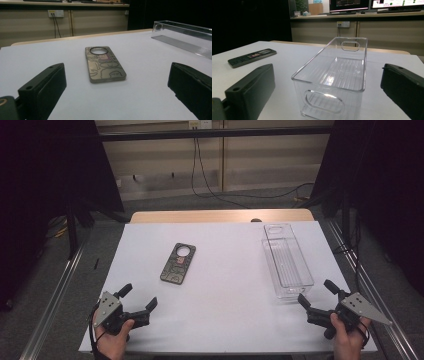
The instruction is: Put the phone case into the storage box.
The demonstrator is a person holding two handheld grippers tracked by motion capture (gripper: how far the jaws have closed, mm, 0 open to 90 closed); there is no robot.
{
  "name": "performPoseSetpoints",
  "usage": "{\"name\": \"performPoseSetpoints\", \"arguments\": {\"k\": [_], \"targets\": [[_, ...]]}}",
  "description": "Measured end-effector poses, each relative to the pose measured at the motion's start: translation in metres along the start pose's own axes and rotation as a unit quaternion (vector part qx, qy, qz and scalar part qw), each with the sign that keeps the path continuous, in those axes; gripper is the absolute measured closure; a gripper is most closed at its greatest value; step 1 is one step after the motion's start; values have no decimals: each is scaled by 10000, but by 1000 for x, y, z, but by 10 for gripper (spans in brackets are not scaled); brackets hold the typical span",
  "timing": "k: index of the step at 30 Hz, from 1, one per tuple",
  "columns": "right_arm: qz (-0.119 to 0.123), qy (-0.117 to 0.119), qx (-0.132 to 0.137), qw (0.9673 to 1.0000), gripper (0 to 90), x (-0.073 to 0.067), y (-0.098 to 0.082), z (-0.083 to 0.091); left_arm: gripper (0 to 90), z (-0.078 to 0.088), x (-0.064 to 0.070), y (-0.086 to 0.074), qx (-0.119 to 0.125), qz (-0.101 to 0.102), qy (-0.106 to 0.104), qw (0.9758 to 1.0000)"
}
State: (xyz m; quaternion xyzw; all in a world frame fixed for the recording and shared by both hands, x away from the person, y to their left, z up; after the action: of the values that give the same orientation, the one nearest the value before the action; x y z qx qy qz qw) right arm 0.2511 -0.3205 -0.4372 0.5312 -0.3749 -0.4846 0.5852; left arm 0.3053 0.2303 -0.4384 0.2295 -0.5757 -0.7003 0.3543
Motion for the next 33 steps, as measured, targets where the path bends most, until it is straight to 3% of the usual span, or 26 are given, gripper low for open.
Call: {"name": "performPoseSetpoints", "arguments": {"k": [3,14,20,22,29,33], "targets": [[16,42,3,10000,0,0,0,0,19,-3,0,2,-12,-53,65,10000],[2,71,75,9999,0,-1,1,0,18,-20,-2,7,-12,-150,-4,9999],[10,74,72,9999,0,-1,1,1,18,-30,-2,8,-95,-93,-135,9998],[-13,77,97,9999,0,-1,1,1,19,-34,-4,9,-65,-110,-32,9999],[-2,86,125,9999,0,-2,2,2,18,-49,-9,12,-40,-49,-61,10000],[-15,71,114,9999,0,-2,2,2,18,-56,-11,17,-22,-117,-117,9999]]}}
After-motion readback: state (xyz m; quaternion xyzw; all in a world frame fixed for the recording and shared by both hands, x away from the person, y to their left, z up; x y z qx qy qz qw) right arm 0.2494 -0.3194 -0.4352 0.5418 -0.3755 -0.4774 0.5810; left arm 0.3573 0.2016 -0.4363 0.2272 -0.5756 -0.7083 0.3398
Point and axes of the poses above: each handheld gripper's, and its own axes: z roughly backward along the jaws, y roughly out of its top, x roughly to its right, the point moved 2 cm from there along -z, roughly forward along the jaws, and after that the axes turned 6 degrees about -y, right-handed, at the moved point
